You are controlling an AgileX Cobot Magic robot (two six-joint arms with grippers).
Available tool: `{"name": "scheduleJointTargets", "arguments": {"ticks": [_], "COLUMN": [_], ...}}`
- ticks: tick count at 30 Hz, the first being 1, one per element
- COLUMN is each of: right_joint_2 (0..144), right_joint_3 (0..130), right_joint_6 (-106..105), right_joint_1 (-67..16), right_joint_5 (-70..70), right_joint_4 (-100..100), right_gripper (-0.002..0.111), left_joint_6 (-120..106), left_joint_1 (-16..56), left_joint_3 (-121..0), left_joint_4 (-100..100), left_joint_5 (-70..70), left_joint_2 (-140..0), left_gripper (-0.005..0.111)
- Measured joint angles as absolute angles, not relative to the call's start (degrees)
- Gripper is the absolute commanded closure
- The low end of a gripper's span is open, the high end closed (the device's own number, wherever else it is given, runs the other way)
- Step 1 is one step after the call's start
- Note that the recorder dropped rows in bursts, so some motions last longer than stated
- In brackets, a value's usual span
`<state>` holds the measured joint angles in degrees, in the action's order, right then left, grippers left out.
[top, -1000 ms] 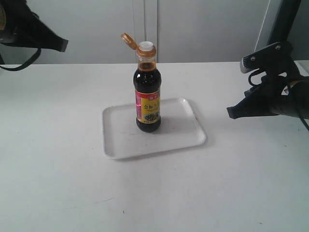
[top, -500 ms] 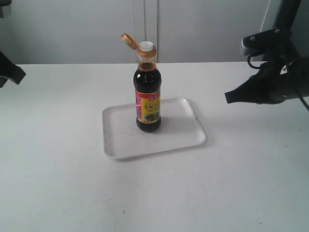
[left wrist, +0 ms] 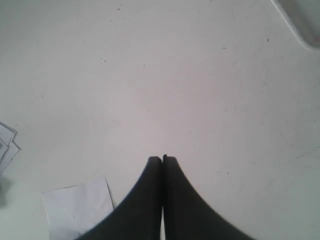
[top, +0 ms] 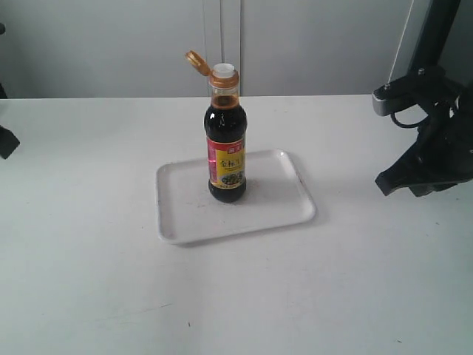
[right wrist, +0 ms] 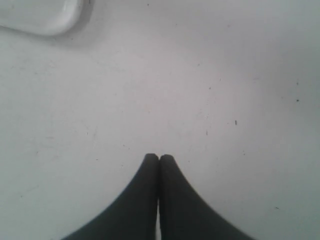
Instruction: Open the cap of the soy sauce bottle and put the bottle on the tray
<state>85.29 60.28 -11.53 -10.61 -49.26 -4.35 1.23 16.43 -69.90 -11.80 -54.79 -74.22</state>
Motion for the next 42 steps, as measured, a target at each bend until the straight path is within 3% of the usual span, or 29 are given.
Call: {"name": "scheduleJointTargets", "arguments": {"ticks": [12,22,42], "right_joint_2": [77.01,65.52,38.16], "right_joint_3": [58.64,49.41,31.03], "right_joint_6": [-9.71,-7.85,-7.49], "right_joint_1": [-10.52,-10.38,-10.38], "right_joint_5": [-52.00,-41.74,-19.53], "right_joint_4": [-4.47,-4.16,2.53], "right_gripper": [0.108,0.108,0.108], "left_joint_6": [1.23,1.23,1.23], "left_joint_1": [16.43,16.43,16.43], "left_joint_3": [-59.78,-54.21,-31.68], "left_joint_4": [-10.72,-7.91,0.00], "left_joint_5": [-51.60,-47.73,-17.63], "left_joint_2": [-63.94,-53.83,-33.59], "left_gripper": [0.107,0.107,0.107]}}
